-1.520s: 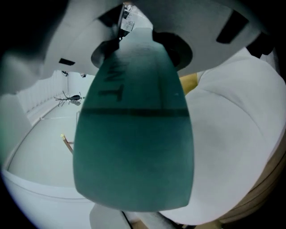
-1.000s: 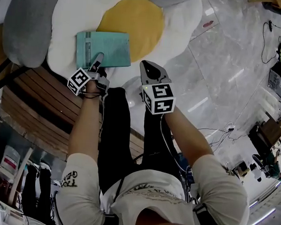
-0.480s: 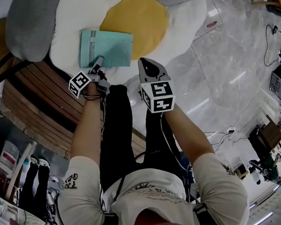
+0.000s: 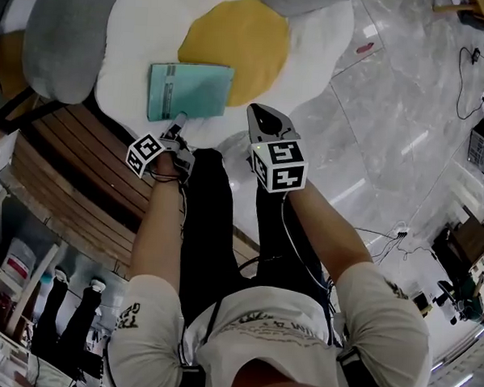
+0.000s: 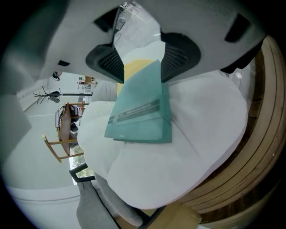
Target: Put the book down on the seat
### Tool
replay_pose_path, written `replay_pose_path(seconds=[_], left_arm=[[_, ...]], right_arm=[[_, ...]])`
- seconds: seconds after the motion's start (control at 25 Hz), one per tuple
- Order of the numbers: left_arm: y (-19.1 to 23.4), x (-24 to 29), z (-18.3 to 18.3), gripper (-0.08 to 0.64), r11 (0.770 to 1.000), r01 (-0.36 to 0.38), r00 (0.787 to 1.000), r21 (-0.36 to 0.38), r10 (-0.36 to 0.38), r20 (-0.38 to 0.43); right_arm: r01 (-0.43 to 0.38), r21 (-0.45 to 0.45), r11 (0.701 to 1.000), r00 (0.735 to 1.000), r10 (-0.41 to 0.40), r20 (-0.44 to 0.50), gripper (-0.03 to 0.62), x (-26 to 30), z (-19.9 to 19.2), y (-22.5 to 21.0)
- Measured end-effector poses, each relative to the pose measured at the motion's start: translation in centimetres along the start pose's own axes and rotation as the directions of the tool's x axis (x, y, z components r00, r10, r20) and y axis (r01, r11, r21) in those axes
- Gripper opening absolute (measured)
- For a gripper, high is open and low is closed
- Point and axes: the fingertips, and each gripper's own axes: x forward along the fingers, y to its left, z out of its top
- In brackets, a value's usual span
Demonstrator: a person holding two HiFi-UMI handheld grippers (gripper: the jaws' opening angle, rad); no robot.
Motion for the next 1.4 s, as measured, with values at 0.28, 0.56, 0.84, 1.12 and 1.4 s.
replay_pose_path(seconds=[0.28, 0.56, 0.84, 1.12, 1.4], left_arm=[[-5.9, -3.6, 1.3, 0.021, 0.92, -0.151, 0.983, 0.362, 0.102, 0.151], [-17.2, -8.4, 1.6, 0.021, 0.774, -0.21, 0.958, 0.597, 0.042, 0.283], [-30.5, -17.1, 0.6, 0.021, 0.677, -0.239, 0.945, 0.696, -0.003, 0.327], [-43.3, -26.7, 1.7, 0.021, 0.503, -0.328, 0.897, 0.8, -0.099, 0.43], [-52.8, -34.9, 0.0, 0.02, 0.416, -0.366, 0.819, 0.832, -0.28, 0.5]], right_arm=[[-0.04, -0.022, 0.999, 0.998, 0.041, 0.046, 0.026, -2.4, 3.4, 1.5], [-0.035, -0.02, 0.999, 0.991, 0.037, 0.131, 0.026, -7.0, 9.5, 3.0], [-0.017, 0.025, 1.0, 0.964, 0.01, 0.265, 0.026, -15.8, 17.5, 4.4], [-0.028, -0.026, 0.999, 0.871, 0.037, 0.49, 0.026, -24.4, 28.8, 8.2], [-0.044, -0.09, 0.995, 0.785, 0.091, 0.612, 0.026, -32.8, 35.5, 11.4]])
